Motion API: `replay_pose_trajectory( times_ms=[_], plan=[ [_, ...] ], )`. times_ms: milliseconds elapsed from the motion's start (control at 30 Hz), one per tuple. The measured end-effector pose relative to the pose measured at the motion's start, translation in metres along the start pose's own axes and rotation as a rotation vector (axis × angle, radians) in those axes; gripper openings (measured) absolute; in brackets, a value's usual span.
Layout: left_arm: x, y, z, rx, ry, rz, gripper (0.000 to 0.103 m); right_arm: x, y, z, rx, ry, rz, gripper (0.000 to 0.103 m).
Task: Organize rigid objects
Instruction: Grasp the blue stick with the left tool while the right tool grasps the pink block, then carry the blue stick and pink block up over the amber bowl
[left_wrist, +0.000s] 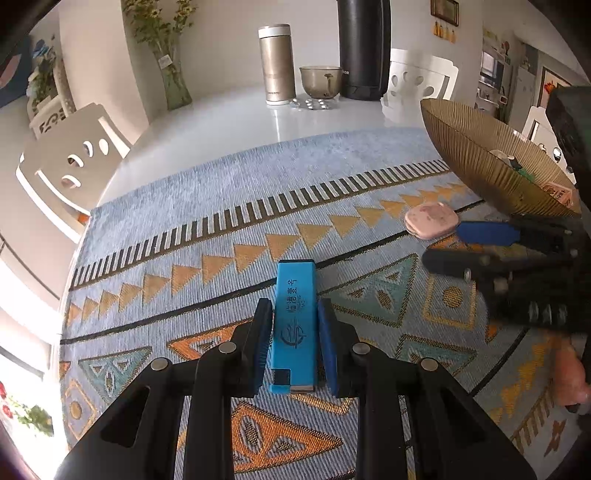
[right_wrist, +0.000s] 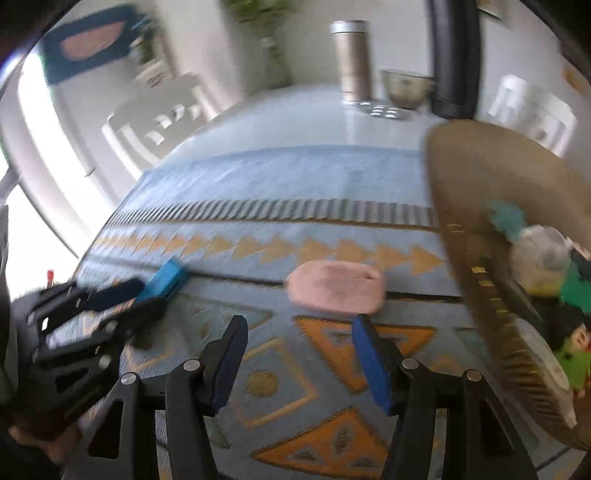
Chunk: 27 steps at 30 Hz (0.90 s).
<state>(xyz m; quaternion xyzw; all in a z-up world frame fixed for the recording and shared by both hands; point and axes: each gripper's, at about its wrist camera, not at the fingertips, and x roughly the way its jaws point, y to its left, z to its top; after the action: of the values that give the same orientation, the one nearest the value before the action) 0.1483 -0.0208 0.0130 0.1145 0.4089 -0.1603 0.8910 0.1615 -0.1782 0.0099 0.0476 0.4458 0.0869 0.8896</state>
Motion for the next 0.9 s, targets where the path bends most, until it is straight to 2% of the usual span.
replay_pose_trajectory(
  times_ms=[133, 400, 467, 533, 667, 800, 900],
  plan=[
    [0.001, 0.000, 0.000, -0.003, 0.003, -0.005, 0.022, 0.002, -0.003, 0.008, 0.091, 0.002, -0.007, 0.058],
    [0.001, 0.004, 0.000, -0.019, 0.005, -0.030, 0.022, 0.030, 0.031, 0.031, -0.012, 0.007, -0.079, 0.060],
    [0.001, 0.005, 0.000, -0.023, 0.005, -0.038, 0.022, 0.031, 0.036, 0.030, -0.039, 0.004, -0.114, 0.054],
    [0.001, 0.006, 0.000, -0.025, 0.004, -0.042, 0.022, 0.030, 0.035, 0.028, -0.044, 0.006, -0.140, 0.034],
    [-0.001, 0.006, -0.001, -0.026, -0.007, -0.039, 0.021, 0.020, 0.035, 0.016, -0.076, 0.013, -0.122, 0.034],
    [-0.003, 0.004, -0.001, -0.025, -0.014, -0.033, 0.021, -0.013, 0.034, -0.011, -0.058, 0.033, 0.017, 0.034],
    [-0.011, 0.000, -0.005, -0.042, 0.022, -0.043, 0.020, -0.048, 0.032, -0.037, -0.086, 0.014, 0.011, 0.034]
  ],
)
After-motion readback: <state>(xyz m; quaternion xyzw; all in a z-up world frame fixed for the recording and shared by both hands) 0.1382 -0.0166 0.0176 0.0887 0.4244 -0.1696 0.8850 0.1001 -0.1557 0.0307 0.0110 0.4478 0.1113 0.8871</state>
